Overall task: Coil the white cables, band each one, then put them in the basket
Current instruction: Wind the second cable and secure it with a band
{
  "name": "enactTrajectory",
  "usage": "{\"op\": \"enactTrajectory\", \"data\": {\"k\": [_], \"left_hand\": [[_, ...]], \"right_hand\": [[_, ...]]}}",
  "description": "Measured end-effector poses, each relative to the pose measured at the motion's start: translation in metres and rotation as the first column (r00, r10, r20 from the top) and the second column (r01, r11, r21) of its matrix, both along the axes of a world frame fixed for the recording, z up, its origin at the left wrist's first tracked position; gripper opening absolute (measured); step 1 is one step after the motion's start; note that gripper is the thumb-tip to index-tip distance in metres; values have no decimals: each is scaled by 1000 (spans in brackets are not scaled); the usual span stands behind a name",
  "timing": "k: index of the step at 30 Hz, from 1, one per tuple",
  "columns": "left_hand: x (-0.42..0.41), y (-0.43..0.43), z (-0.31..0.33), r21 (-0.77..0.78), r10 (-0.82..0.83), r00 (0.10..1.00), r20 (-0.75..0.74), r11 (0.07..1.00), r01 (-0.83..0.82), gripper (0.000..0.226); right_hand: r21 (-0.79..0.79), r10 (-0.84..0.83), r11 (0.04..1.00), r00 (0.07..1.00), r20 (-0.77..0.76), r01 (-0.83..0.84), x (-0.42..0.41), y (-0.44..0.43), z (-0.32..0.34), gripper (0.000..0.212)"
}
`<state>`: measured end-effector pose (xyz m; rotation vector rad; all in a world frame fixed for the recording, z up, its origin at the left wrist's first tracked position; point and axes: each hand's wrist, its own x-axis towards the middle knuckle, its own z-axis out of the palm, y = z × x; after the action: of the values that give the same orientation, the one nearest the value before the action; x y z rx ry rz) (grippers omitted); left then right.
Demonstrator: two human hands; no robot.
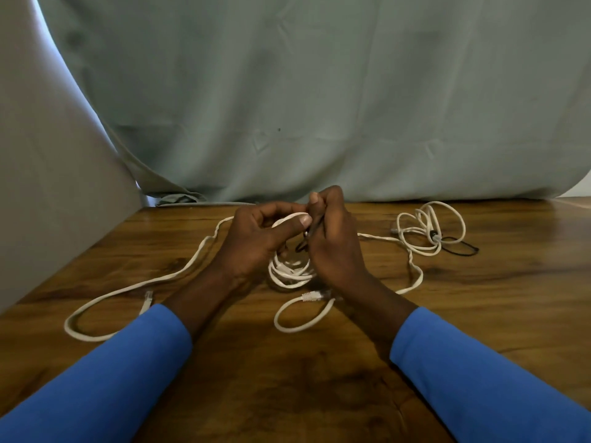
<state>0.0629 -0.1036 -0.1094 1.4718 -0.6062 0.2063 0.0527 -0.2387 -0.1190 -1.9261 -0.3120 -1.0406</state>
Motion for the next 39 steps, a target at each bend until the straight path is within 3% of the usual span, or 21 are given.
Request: {"op": "enactTrajectory", "data": {"k": [3,8,11,17,22,32,35,37,39], "left_hand": [[-4,0,5,21,23,1000,20,1000,-24,15],[-6,5,7,87,108,990,89,989,-116,12],[-8,7,10,119,59,995,85,991,-69,18],[-8,11,10,159,3,998,70,987,-14,2],[-1,14,8,213,-42,999,-4,976,42,6],[-5,6,8,133,-32,993,-116,990,48,16],[-1,8,-2,21,63,978,-197,998,-60,25],[5,13,-2,-101,131,948,-290,981,-167,28],[11,20,1,-190,149,922,-358,955,-229,27]], "right_hand": [[11,-7,1000,1000,-27,7,-1,-2,8,30],[-361,-233,899,969,84,247,-5,-10,16,30],[-409,-197,890,979,52,201,-3,-13,16,30],[-463,-163,873,986,13,151,-1,-19,16,42],[-502,-109,861,993,-38,76,-3,-20,16,30],[-372,-146,919,989,-10,132,0,-18,19,30],[-82,64,993,974,-215,-84,-4,-6,12,34],[89,277,961,893,-356,-263,-9,1,7,25],[7,303,945,871,-385,-326,-11,4,3,27]]}}
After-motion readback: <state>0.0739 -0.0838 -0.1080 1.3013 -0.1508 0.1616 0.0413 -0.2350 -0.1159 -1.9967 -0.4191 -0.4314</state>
